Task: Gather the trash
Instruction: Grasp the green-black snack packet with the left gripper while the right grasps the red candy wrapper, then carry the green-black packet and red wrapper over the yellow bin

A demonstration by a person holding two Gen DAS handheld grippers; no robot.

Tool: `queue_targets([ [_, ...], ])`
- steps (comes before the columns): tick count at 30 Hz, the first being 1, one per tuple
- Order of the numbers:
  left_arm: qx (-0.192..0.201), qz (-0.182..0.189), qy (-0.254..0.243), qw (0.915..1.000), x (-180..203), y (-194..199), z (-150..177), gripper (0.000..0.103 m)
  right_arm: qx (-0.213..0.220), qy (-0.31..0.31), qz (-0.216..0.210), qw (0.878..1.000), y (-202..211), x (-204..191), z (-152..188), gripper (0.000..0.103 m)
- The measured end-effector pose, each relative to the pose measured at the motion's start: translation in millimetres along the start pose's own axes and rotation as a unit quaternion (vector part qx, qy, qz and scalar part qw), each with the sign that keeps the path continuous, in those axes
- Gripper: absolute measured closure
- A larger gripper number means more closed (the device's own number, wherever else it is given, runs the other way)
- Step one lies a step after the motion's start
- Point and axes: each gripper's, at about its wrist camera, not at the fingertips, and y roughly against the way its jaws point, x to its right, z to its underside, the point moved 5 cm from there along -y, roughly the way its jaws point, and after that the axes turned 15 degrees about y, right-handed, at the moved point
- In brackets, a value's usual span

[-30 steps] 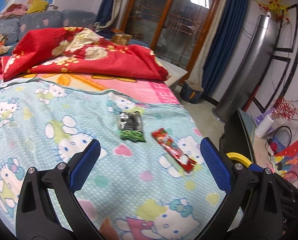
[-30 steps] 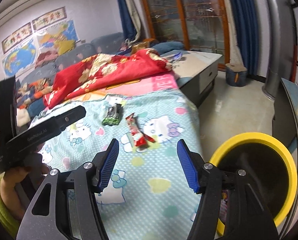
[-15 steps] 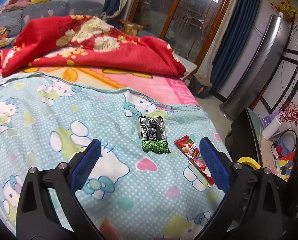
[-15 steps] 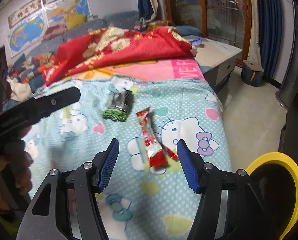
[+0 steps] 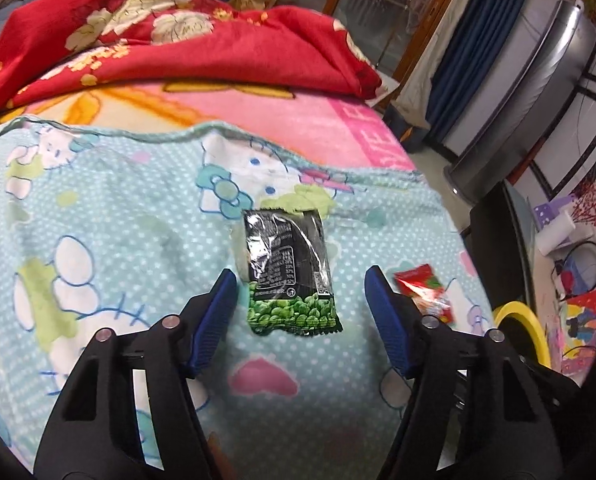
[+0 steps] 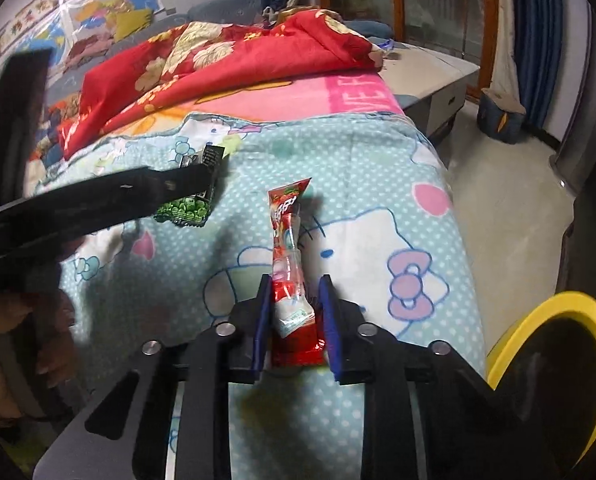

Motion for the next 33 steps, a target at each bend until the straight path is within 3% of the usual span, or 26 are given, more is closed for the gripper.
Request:
queue_targets([
  [2,0.006,-0.016,-0.010,0.9998,0.0,-2.5,3.3,0.062,0.003,-0.002,-0.001,1.000,5.1,-0.8,4.9,0.086],
  [13,0.004,-0.016,-0.023,0.9996,-10.7,10.8,16.4,0.077,0.017,-0.011,-0.030,0.999,32.8,-31.1,30.5,0.087],
  [14,0.004,-0.016,-0.023,0.9996,-11.8,12.8,17.6,0.086,0.017,-0.010,-0.031,0.999,34.0,-33.9,32.5,0.087],
  [16,0.003,-0.011,-0.018,0.9998,-16.8,20.2,22.5,0.091,0.016,-0.009,-0.036,0.999,37.0,-41.4,36.4,0.087],
  [24,0.001,0.007,-0.024,0.9997,-25.7,50.7,46.8,0.094,0.020,0.001,-0.058,0.998,51.3,-69.7,45.5,0.087],
  [33,0.031,0.024,-0.015,0.9991,-35.1,97.3,61.4,0.094,0.033,0.011,-0.072,0.997,69.4,-87.7,46.7,0.087],
])
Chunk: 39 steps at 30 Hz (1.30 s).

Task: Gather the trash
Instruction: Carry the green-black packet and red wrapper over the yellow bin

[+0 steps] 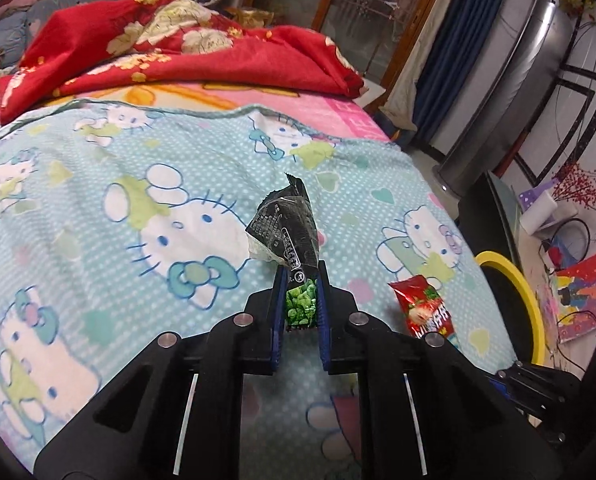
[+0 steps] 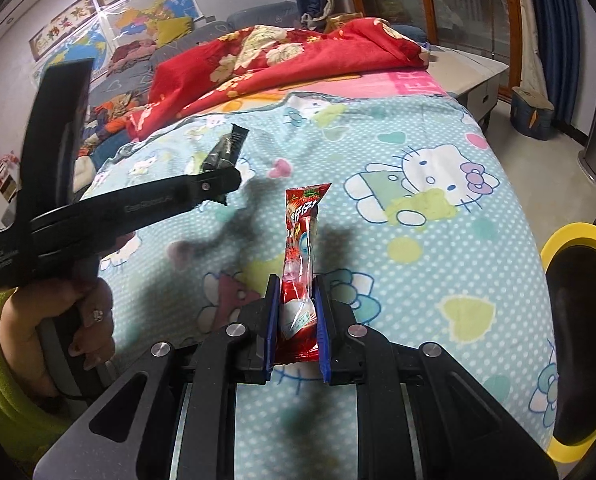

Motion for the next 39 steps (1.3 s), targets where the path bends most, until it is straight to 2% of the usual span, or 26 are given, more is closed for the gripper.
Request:
queue_targets([
  [10,0.021,0.018,0.008,0.9996,-0.7,34.6,8.8,0.094,0.025,0.002,-0.004,1.000,20.8,-11.0,-2.3,0.087],
  [18,0.028,0.039,-0.004,0.9989,15.9,49.2,15.8,0.094,0.047,-0.007,0.015,0.999,42.9,-0.7,-4.0,0.087],
  [39,0.016,0.102,-0.067,0.9925,90.9,57.4,39.8,0.094,0.088,-0.070,0.096,0.989,103.1,69.0,20.1,0.087],
])
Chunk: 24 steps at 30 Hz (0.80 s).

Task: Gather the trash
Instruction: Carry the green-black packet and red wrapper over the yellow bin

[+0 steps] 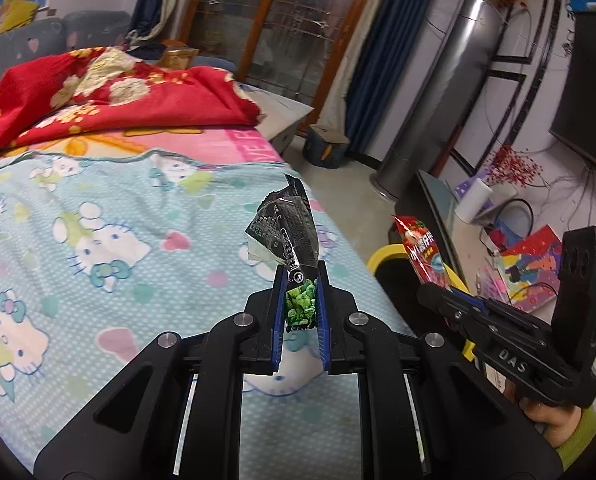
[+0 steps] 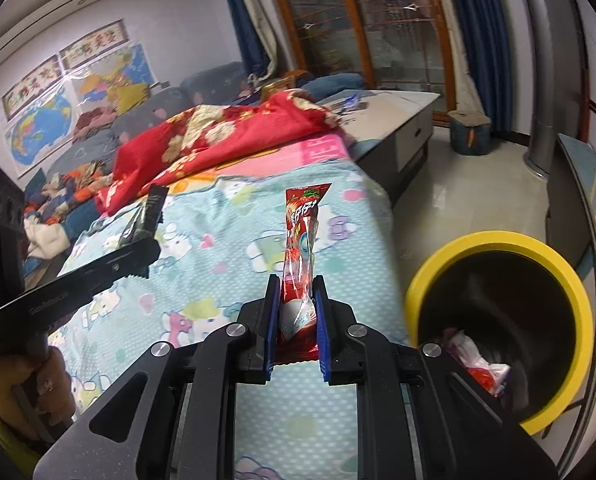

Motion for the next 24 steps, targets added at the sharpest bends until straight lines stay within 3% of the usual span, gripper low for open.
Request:
queue_targets([
  [16,-0.036,0.036,-0.060,0.9969,60.3,-21.7,27.7,0.094,0.008,-0.062,0.064,0.996,23.9,65.9,25.0,0.087],
  [24,-0.063,0.061,-0.101,0.9911,100.3,-40.1,50.9,0.094,0.007,-0.106,0.103,0.989,34.7,107.8,43.9,0.087],
])
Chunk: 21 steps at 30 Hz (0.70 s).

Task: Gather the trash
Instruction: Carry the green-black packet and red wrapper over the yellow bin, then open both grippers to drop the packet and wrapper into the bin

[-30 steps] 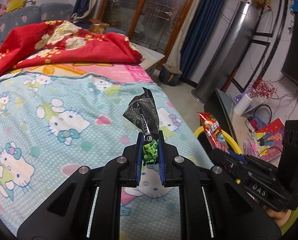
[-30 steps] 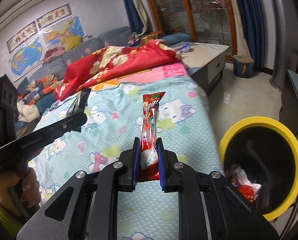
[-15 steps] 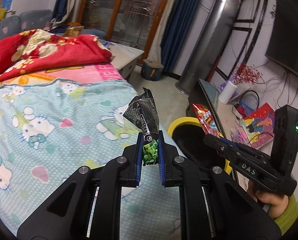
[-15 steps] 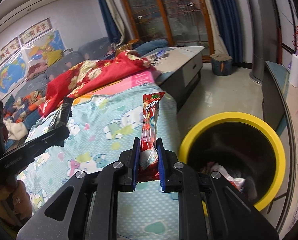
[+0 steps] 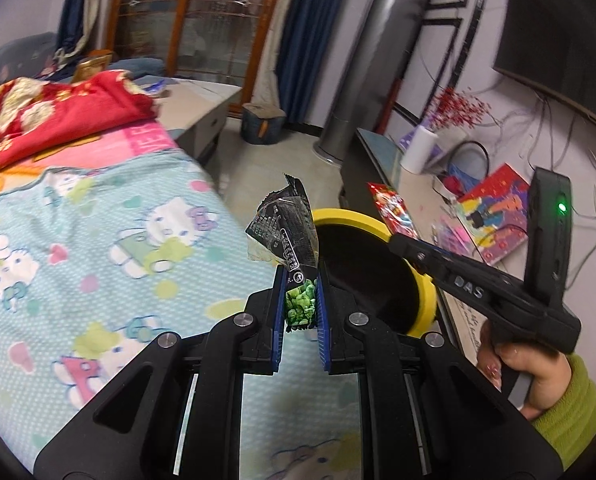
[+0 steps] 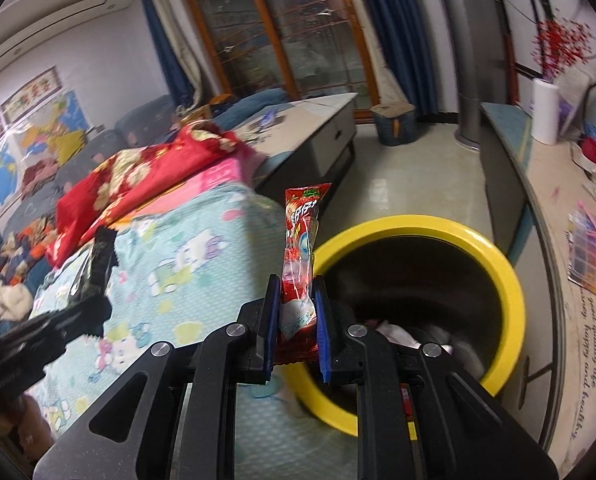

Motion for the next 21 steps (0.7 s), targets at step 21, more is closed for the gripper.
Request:
queue_targets([
  [21,-0.070,0.030,-0.074,0.9943,64.8,-82.8,27.3,0.074,-0.017,-0.080,0.053,0.995,-4.2,80.9,30.4,0.072],
])
